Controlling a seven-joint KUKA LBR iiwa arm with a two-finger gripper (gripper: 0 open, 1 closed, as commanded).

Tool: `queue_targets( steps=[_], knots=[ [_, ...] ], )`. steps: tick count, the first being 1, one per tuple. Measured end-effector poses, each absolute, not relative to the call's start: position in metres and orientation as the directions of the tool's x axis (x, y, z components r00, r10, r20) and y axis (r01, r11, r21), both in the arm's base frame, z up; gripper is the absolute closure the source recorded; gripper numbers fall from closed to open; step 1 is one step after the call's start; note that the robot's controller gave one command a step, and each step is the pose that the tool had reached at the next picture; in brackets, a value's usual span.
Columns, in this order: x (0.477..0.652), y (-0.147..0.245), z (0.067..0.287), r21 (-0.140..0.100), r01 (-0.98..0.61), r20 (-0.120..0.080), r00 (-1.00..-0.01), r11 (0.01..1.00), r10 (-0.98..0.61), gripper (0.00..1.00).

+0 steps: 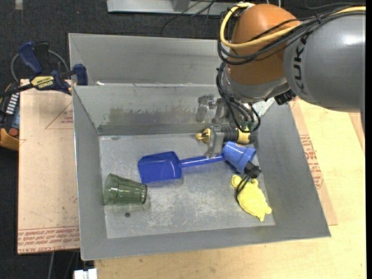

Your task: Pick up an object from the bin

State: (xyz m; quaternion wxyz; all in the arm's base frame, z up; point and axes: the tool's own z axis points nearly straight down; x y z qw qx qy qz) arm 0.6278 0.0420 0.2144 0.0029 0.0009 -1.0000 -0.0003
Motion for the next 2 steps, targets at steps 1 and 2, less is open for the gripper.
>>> queue_targets(
  steps=[1,2],
  knots=[
    [0.629,0.042,0.220,0.001,0.000,-0.002,-1.000,1.000,0.000,0.00],
    [0.598,0.095,0.095,0.002,-0.157,0.000,-0.988,0.988,-0.157,0.00]
  ],
)
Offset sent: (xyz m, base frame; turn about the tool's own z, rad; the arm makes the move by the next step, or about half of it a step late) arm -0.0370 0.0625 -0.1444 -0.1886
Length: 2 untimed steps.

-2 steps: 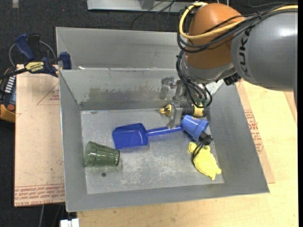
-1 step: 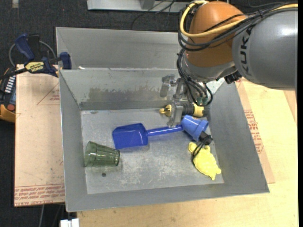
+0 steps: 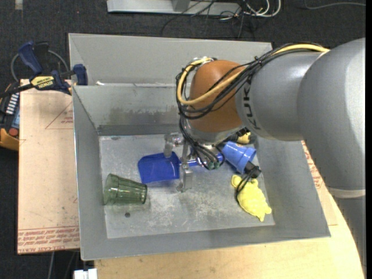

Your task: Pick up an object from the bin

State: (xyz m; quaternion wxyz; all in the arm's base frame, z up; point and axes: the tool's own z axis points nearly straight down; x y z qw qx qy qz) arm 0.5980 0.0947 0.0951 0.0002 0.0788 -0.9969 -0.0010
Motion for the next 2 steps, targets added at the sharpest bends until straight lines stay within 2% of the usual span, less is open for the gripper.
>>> queue_targets(
  steps=[1,2],
  knots=[
    [0.602,0.110,0.165,0.001,-0.247,-0.013,-0.969,0.969,-0.247,0.00],
    [0.588,0.115,0.099,0.004,-0.204,0.000,-0.979,0.979,-0.204,0.00]
  ],
)
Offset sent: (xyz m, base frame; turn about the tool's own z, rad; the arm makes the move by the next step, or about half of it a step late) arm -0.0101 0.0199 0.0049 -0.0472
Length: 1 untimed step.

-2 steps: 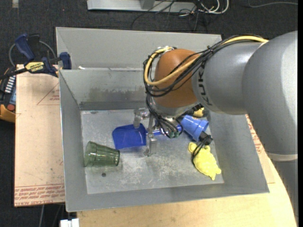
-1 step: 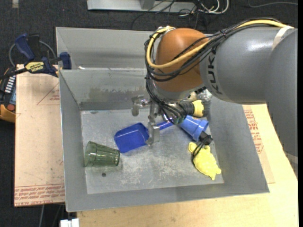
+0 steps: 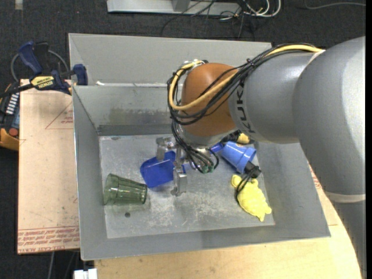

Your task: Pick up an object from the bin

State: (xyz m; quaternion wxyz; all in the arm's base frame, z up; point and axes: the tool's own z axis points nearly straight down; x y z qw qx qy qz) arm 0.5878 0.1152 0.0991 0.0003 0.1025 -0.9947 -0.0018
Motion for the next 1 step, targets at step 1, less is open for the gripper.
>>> queue_targets(
  steps=[1],
  knots=[
    [0.6026,0.1113,0.0694,-0.002,-0.453,-0.015,-0.891,0.891,-0.453,0.00]
  ],
)
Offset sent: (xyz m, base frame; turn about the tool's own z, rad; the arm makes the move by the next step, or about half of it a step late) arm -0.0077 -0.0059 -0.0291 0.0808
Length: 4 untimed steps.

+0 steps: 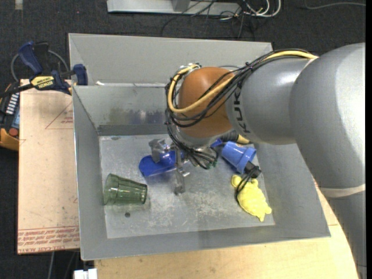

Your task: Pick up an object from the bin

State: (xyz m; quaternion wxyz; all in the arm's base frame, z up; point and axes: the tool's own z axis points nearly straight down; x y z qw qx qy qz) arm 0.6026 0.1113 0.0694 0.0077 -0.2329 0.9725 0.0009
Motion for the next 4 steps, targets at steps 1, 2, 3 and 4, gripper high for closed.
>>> queue_targets(
  steps=[1,2,3,4],
  knots=[
    [0.584,0.111,0.074,0.006,-0.124,-0.012,-0.992,0.992,-0.124,1.00],
    [0.584,0.111,0.074,0.006,-0.124,-0.012,-0.992,0.992,-0.124,1.00],
    [0.583,0.111,0.076,0.006,-0.124,-0.009,-0.992,0.992,-0.124,1.00],
    [0.580,0.110,0.094,0.005,-0.125,0.001,-0.992,0.992,-0.125,1.00]
  ],
)
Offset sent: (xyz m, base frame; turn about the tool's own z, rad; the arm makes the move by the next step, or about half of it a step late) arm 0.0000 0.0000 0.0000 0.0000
